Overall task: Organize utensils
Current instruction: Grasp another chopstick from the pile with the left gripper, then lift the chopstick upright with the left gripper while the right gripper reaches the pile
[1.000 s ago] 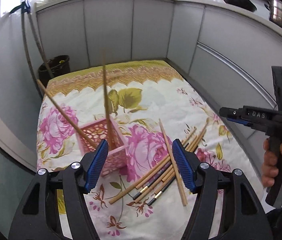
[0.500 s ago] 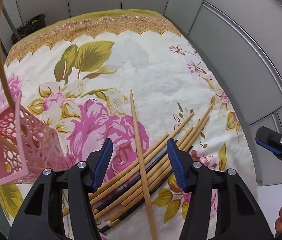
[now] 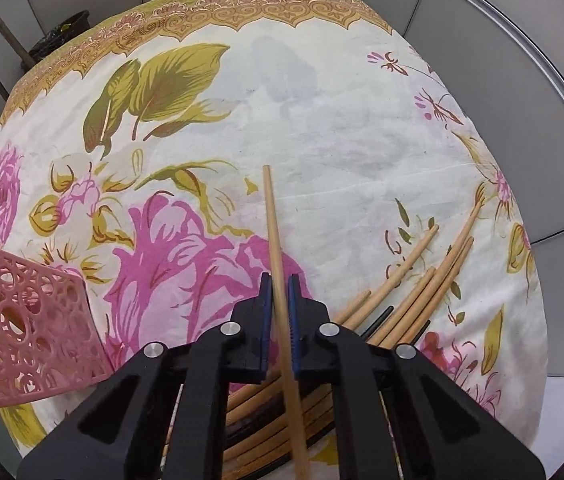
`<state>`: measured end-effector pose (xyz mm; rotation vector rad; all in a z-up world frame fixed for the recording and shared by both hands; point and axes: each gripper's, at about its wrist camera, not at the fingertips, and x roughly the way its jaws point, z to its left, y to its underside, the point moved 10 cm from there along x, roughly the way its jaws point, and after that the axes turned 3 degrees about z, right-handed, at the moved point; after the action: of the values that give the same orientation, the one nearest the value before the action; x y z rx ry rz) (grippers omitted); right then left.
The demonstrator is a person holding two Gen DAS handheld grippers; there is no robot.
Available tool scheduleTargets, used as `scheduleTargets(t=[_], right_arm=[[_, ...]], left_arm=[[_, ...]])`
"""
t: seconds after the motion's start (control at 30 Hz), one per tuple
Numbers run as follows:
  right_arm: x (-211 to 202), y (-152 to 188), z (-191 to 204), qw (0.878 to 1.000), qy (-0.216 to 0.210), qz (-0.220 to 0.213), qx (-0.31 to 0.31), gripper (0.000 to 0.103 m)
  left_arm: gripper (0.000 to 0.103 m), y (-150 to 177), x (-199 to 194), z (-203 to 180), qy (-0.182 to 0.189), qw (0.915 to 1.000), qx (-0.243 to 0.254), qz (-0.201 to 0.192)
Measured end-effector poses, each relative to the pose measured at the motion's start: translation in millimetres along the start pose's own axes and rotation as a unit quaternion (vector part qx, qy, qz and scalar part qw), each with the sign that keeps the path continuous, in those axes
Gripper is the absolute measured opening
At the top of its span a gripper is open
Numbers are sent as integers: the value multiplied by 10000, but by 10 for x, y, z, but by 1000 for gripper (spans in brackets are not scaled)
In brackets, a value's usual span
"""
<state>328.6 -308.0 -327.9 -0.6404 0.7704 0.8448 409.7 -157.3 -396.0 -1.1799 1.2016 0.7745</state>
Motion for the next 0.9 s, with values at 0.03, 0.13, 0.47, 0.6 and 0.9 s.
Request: scheduleTargets(t=[0.03, 0.13, 0.47, 0.6, 0.9], right_arm=[[22, -4, -11, 10000, 9, 16, 12, 36], [83, -3, -33, 9999, -9, 86, 60, 33], [343, -122, -97, 9987, -206, 281, 366, 25], [456, -213, -179, 9979, -168, 272, 572, 23], [724, -353, -135, 9978, 202, 223, 595, 21]], left_arm=[[5, -4, -15, -1, 39, 10000, -26, -30], [5, -59, -195, 5, 74, 9993, 38, -361], [5, 21, -1483, 70, 513, 9812, 155, -1856], [5, 126, -1899, 164, 626, 9709, 69, -2311], [5, 225, -2273, 272, 785, 9611, 34, -2647]])
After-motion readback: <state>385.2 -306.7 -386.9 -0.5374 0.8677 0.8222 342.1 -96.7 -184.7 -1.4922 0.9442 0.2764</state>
